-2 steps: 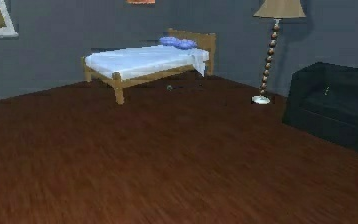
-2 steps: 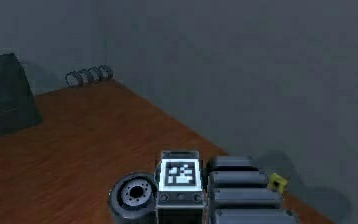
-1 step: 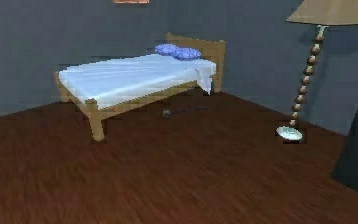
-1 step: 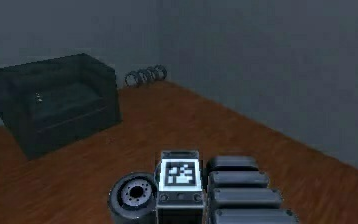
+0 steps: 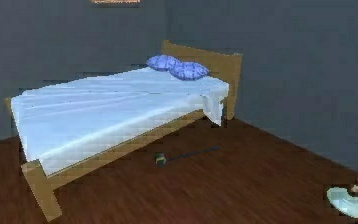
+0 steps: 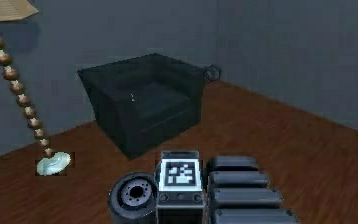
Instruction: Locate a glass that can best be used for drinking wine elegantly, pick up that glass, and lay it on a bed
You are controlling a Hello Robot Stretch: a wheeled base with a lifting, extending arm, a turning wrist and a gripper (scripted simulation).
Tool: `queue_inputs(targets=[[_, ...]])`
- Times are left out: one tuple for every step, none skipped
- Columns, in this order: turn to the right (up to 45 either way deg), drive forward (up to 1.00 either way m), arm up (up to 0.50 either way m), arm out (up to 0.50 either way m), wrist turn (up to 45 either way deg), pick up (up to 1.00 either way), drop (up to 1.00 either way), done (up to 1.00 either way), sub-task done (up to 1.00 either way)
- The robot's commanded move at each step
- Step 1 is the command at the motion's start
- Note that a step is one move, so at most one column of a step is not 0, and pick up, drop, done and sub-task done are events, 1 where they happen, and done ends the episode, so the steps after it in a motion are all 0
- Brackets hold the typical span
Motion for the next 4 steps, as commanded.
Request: queue_inputs(targets=[[0.0,1.00,0.00,0.00,0.0,0.00,0.00,0.00,0.00],[0.0,0.35,0.00,0.00,0.0,0.00,0.00,0.00,0.00],[45.0,0.00,0.00,0.00,0.0,0.00,0.00,0.00,0.00],[45.0,0.00,0.00,0.00,0.0,0.00,0.00,0.00,0.00]])
